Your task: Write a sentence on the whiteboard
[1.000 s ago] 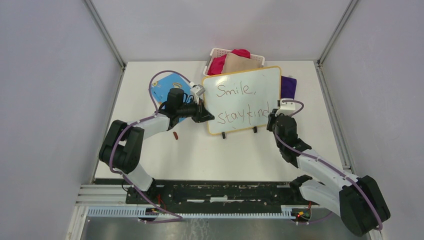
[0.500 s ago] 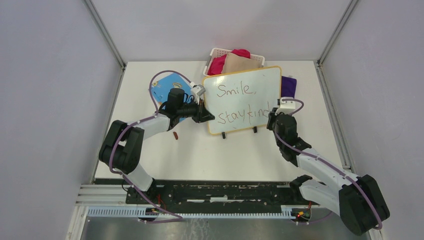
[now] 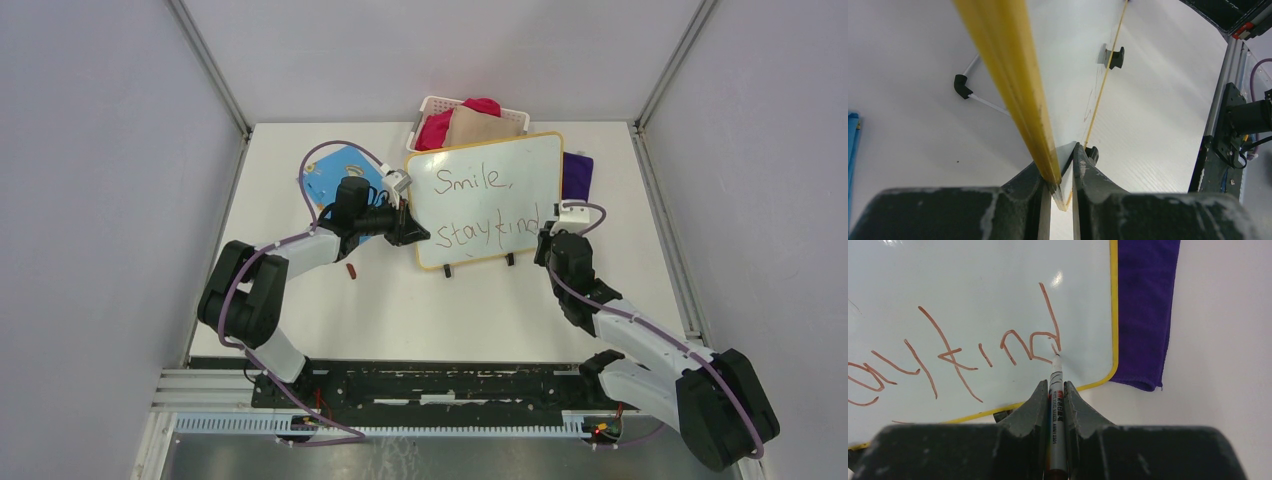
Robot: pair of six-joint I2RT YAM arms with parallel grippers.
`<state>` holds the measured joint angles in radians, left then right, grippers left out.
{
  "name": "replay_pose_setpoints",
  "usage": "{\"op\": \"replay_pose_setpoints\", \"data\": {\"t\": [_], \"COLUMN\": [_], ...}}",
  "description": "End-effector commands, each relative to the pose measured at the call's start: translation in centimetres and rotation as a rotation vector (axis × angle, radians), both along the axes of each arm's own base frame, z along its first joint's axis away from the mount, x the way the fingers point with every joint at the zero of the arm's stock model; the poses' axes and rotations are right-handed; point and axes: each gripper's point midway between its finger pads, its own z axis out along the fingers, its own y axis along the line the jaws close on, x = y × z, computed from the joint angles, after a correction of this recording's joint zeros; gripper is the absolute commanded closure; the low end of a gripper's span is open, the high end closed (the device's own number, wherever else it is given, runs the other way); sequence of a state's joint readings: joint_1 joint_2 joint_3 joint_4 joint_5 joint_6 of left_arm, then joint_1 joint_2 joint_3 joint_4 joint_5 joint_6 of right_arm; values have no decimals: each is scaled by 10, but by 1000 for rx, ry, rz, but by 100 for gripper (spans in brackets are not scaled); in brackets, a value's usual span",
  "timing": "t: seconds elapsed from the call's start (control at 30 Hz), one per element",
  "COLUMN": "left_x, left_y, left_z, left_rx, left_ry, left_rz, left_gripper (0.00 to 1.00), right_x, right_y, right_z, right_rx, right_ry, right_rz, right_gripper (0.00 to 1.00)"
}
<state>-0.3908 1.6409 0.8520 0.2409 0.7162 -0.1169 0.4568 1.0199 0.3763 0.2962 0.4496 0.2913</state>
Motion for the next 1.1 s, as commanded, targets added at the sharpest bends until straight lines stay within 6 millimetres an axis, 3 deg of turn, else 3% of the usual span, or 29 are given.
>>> {"op": "replay_pose_setpoints", "data": {"t": [0.0, 0.4, 0.8, 0.97, 1.07], "left_x": [-18, -17, -16, -16, -15], "left_y": [30, 31, 32, 32, 32], "left_z": [-63, -62, -62, -63, -64], "left_rx": [244, 244, 250, 253, 256], "left_ry": [84, 81, 78, 82, 85], "left_rz": [43, 44, 52, 56, 58], "left_gripper": [98, 98, 98, 98, 98], "right_x": [0, -3, -7, -8, -9], "right_y": [-5, 0, 2, -2, 17], "right_z": [5, -2, 70, 73, 75], "right_rx": [7, 28, 86, 97, 152], "right_ry": [-27, -11, -166, -180, -199], "right_rz": [-25, 4, 31, 11, 103], "right_gripper": [100, 100, 100, 100, 100]}}
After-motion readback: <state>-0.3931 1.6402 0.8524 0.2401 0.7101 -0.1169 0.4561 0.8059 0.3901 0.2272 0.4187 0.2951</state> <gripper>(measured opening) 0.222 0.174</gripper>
